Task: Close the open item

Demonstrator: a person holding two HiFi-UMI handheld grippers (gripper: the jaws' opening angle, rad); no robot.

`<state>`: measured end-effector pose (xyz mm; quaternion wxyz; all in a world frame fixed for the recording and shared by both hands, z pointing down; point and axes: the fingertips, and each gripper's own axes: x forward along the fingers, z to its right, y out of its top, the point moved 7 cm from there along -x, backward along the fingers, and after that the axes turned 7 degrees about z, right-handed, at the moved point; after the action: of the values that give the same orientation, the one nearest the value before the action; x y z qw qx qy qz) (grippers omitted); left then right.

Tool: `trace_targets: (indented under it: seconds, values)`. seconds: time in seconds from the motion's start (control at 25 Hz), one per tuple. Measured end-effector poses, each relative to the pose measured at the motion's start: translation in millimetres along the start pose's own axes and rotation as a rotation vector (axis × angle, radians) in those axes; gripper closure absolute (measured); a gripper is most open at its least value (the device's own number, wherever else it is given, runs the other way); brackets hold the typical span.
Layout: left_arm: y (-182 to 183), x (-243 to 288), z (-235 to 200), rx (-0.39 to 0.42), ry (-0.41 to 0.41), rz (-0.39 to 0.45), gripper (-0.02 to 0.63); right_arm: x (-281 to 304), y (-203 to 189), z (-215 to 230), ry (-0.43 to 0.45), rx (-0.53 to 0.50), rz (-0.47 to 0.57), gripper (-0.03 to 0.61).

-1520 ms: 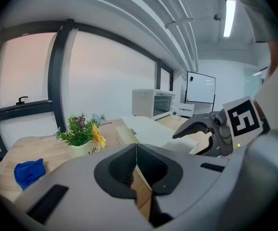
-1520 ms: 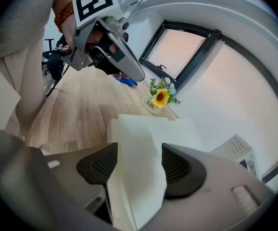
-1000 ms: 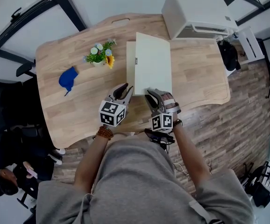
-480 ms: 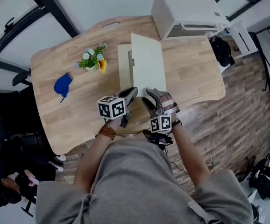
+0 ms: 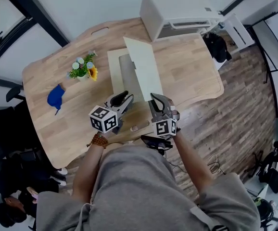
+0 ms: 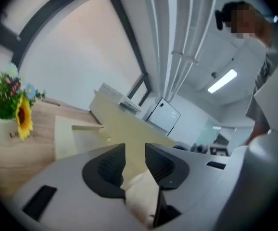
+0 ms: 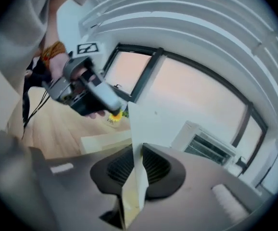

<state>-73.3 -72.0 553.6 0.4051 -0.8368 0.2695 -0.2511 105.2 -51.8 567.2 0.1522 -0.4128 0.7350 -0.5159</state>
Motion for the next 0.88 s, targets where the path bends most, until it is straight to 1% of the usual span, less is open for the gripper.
trace_targets:
  seconds: [0.04,0.12,0.16,0.2,0.24,0.32,0.4,0.48,0.56,0.6,0.64,0.68,0.8,0.88]
  values:
    - [-5,-4,-10,0.089,0.059,-0.034,0.494,-5,-3,8,-0.033,0.073,0.002,0.523]
    - [-21,-7,-31,0.271,0.186,-0.14,0.493,-14,-9,27,-0.095,0.195,0.0,0.524]
    - [-29,-7,-40,0.342,0.233,-0.192,0.493,-18,-11,36,-0.122,0.243,-0.003,0.523]
    - [-37,-7,-47,0.389,0.263,-0.231,0.494,-21,-13,44,-0.149,0.288,-0.007,0.523]
    - [-42,-5,-51,0.416,0.28,-0.256,0.494,-24,-17,52,-0.177,0.333,-0.013,0.518]
    - [-52,1,-58,0.448,0.291,-0.285,0.49,-28,-25,65,-0.237,0.407,-0.028,0.478]
    - [-65,10,-62,0.476,0.3,-0.34,0.474,-29,-30,76,-0.295,0.467,-0.041,0.449]
    - [-76,15,-65,0.497,0.315,-0.406,0.434,-27,-35,83,-0.339,0.529,-0.057,0.439]
    - [-82,18,-68,0.49,0.316,-0.422,0.416,-25,-37,88,-0.364,0.544,-0.072,0.456]
    - [-83,19,-69,0.479,0.314,-0.416,0.414,-24,-37,90,-0.371,0.538,-0.077,0.479]
    - [-83,20,-69,0.469,0.313,-0.409,0.414,-23,-37,91,-0.375,0.54,-0.078,0.541]
    - [-84,19,-69,0.464,0.314,-0.399,0.414,-23,-38,92,-0.377,0.556,-0.073,0.554]
    - [-85,16,-70,0.464,0.309,-0.371,0.414,-29,-41,98,-0.383,0.64,-0.048,0.561]
    - [-86,12,-68,0.467,0.296,-0.373,0.414,-41,-45,104,-0.401,0.69,-0.043,0.561]
